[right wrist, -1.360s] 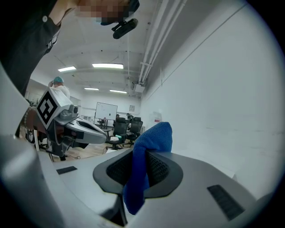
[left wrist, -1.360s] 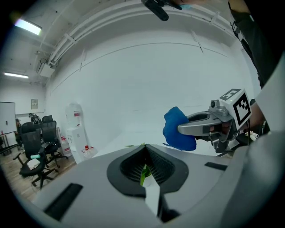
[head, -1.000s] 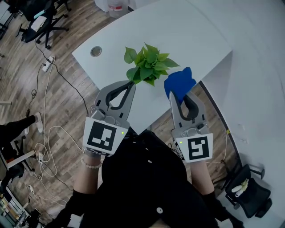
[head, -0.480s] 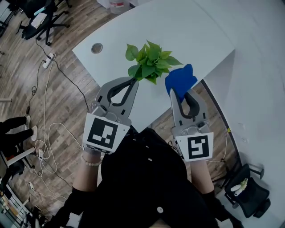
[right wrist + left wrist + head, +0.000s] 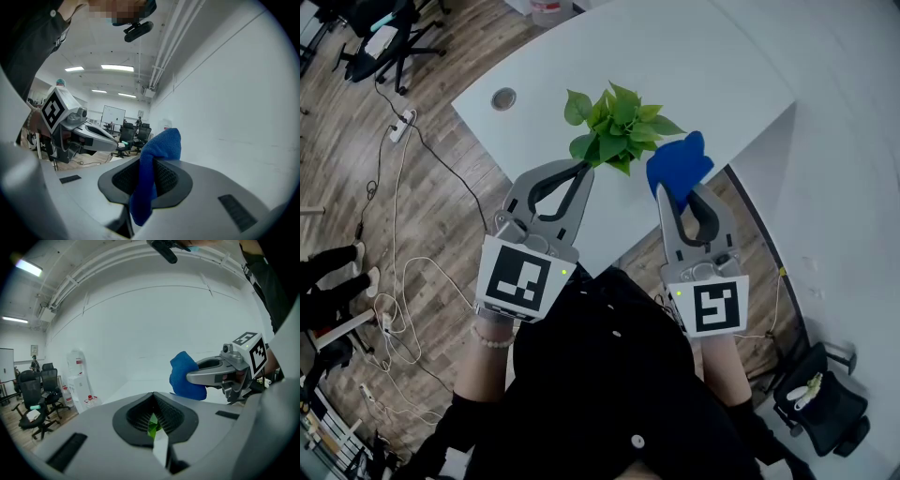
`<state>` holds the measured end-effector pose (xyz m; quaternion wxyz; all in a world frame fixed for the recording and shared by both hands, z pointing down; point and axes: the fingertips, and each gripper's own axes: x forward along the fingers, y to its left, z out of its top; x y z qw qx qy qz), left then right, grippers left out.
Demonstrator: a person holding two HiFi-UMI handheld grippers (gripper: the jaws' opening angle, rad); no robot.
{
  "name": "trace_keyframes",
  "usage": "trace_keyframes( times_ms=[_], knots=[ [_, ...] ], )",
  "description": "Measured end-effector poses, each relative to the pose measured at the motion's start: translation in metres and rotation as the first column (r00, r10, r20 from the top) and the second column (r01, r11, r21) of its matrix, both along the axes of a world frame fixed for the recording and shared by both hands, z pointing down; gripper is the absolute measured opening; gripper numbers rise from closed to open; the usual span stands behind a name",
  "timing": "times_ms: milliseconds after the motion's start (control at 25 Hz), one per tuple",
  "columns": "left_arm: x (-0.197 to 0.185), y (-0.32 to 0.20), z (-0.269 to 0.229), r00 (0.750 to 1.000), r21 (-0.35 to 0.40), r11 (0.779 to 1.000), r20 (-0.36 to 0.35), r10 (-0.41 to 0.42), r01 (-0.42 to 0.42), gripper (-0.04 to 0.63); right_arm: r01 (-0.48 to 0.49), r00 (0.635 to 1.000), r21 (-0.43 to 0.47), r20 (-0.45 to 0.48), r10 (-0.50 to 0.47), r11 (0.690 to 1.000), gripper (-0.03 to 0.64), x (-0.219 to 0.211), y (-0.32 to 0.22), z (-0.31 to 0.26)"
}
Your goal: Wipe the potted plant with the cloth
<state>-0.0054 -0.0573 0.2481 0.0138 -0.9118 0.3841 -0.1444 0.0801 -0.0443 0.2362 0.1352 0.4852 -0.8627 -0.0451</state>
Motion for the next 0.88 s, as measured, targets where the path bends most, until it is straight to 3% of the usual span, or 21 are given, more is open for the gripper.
trace_keyframes(
  times_ms=[160,320,520,880],
  knots=[
    [-0.001,0.0,-0.001,0.999,-0.037,0.999,-0.015,-0.036,0.035,0.014,0.002,1.0,-0.01,-0.001,-0.002,1.0,0.084,-0.001,0.001,0.001],
    [0.001,0.002,0.0,1.0,0.017,1.0,0.013,0.021,-0.021,0.014,0.018,1.0,-0.025,-0.017,-0.019,1.0,0.084,-0.003,0.006,0.006],
    [-0.002,0.003,0.001,1.0,-0.015,1.0,-0.007,-0.009,0.009,0.014,0.02,1.0,-0.038,-0.022,-0.021,0.999,0.084,-0.005,0.01,0.01],
    [-0.006,0.003,0.004,1.0,0.013,1.0,0.013,0.017,-0.017,0.014,0.033,0.999,-0.061,-0.029,-0.035,0.998,0.084,-0.009,0.015,0.017]
  ],
)
